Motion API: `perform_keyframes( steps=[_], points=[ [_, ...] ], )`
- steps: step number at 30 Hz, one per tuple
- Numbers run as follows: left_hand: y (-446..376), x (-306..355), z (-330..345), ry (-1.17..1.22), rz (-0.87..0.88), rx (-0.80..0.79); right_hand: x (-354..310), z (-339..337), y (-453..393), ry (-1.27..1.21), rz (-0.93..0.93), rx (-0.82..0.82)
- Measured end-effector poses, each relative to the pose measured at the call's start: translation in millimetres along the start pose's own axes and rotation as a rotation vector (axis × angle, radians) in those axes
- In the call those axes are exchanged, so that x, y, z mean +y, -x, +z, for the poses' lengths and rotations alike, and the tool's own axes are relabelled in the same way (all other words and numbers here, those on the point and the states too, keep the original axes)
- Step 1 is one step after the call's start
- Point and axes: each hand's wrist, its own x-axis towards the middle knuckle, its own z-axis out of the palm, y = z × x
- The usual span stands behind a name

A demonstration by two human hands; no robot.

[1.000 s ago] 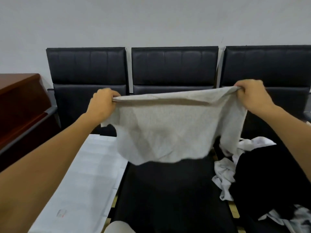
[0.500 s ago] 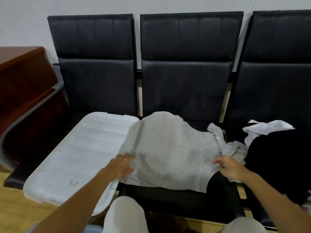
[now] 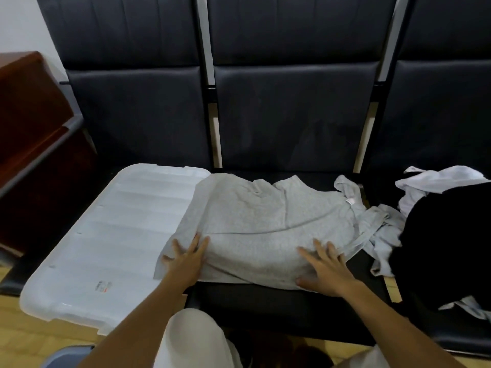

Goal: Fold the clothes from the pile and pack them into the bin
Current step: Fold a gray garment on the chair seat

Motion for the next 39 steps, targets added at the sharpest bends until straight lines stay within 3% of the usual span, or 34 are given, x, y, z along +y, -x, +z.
perform_keyframes(
  steps=[10,13,16,20,22,24,27,30,35,39],
  points=[
    [-17,-45,-15,-0.054,-0.147,0.040,-20,8,-12,-0.042,-0.169,0.085],
    [-25,-38,-13,-0.111,-0.099,0.111,-10,7,-8,-0.179,-0.178,0.270],
    [-30,8,-16,-0.151,0.111,0.267,18,-3,-8,-0.364,0.041,0.564],
    [-29,113,-17,0.025,0.678,0.398,57,-12,-18,-0.520,0.360,0.709],
    [-17,167,-13,0.050,0.836,0.237,74,-13,-21,-0.540,0.422,0.739],
    [-7,200,-10,0.043,0.837,0.082,91,-17,-23,-0.563,0.494,0.769],
    [-6,219,-1,0.071,0.844,0.036,113,-25,-25,-0.687,0.557,0.809],
    [-14,222,5,0.160,0.830,-0.025,120,-31,-37,-0.606,0.569,0.826],
    [-22,230,0,0.388,0.741,0.032,107,-42,-41,-0.565,0.557,0.713],
    [-22,234,-1,0.339,0.823,-0.062,105,-43,-38,-0.639,0.469,0.663]
  ],
)
